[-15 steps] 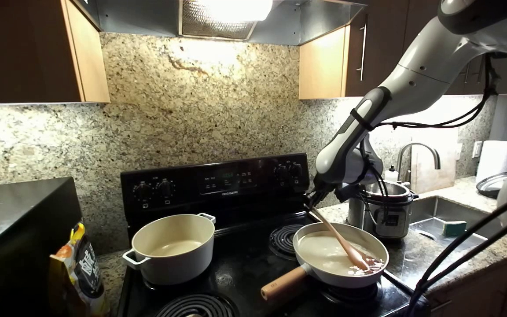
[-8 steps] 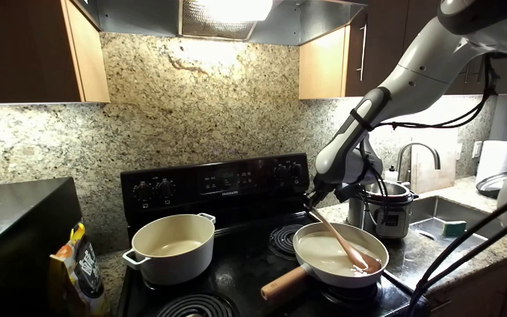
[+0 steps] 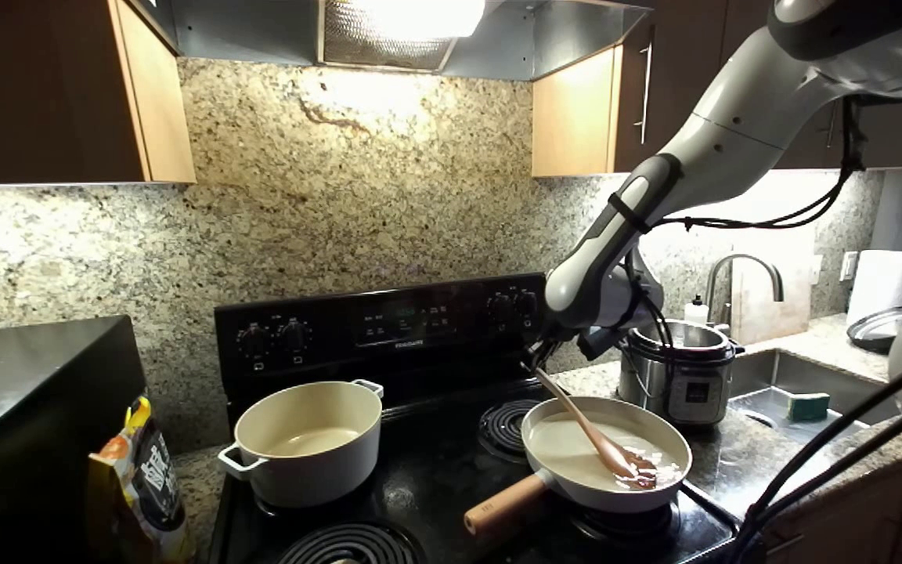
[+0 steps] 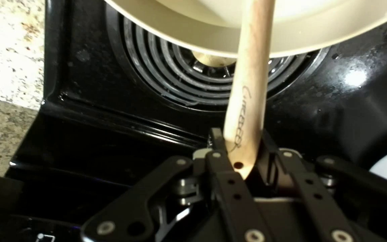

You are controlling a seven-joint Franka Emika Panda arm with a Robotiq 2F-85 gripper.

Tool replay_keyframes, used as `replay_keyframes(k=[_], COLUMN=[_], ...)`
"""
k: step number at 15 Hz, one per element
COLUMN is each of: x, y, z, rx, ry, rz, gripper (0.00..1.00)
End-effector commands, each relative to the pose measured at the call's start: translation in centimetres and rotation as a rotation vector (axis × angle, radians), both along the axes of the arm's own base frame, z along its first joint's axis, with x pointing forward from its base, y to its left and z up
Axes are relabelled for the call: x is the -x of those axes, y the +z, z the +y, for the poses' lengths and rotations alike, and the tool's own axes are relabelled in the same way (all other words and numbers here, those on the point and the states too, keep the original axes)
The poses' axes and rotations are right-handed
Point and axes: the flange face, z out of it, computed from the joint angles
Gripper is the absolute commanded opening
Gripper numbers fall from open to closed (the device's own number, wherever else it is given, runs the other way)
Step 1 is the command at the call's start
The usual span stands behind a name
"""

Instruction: Stir the contents of the pan with the wooden spoon

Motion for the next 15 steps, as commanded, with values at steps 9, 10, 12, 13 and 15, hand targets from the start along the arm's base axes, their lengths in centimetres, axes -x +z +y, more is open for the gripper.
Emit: replay_keyframes(k=[9, 10, 12, 13, 15], x=[-6.3, -7.0, -7.8, -8.1, -8.2], y=[4.3, 4.5, 4.7, 4.7, 4.1], z=[5.0, 4.5, 3.4, 2.8, 1.4], rx=[0.031, 0.034, 0.034, 0.037, 0.034], ry=[0.127, 0.125, 0.124, 0.124, 0.125], rz=[-0.147, -0.161, -0.180, -0.183, -0.179], gripper=[0.10, 0.10, 0.10, 0.10, 0.10])
